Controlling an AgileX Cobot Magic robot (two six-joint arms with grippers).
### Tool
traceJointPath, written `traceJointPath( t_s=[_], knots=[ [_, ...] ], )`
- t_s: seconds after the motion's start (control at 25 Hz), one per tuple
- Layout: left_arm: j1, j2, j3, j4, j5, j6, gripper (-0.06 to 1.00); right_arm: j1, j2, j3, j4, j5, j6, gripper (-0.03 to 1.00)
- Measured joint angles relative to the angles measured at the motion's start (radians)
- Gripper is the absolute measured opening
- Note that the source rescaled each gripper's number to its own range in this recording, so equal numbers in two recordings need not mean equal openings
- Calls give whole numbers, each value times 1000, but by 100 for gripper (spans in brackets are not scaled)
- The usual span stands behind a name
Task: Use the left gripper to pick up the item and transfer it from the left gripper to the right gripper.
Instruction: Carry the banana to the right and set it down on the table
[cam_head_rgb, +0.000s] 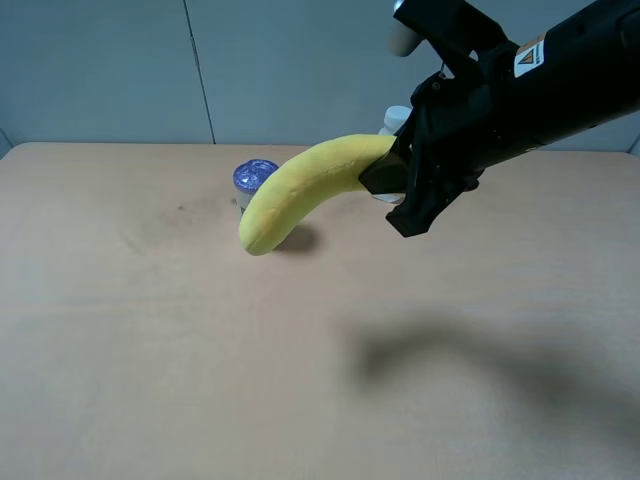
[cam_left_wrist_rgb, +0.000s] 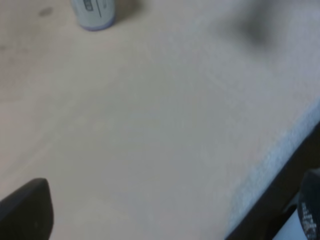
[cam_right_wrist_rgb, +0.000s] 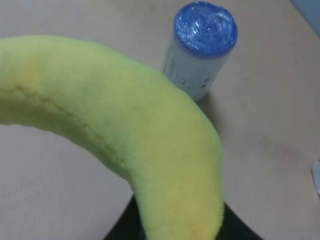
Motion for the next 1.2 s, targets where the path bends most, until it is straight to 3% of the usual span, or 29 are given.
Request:
traceJointPath(
  t_s=[0.28,0.64,0.84,1.2],
  knots=[
    [0,-1,18,6,-31,-60,98,0,0,0,0,-1,10,1],
    [29,-1,18,6,-47,-60,98,0,0,0,5,-1,21,1],
    [214,-1,18,6,-47,-60,98,0,0,0,5,-2,56,1],
    [645,-1,18,6,-47,-60,98,0,0,0,7,-2,136,1]
  ],
)
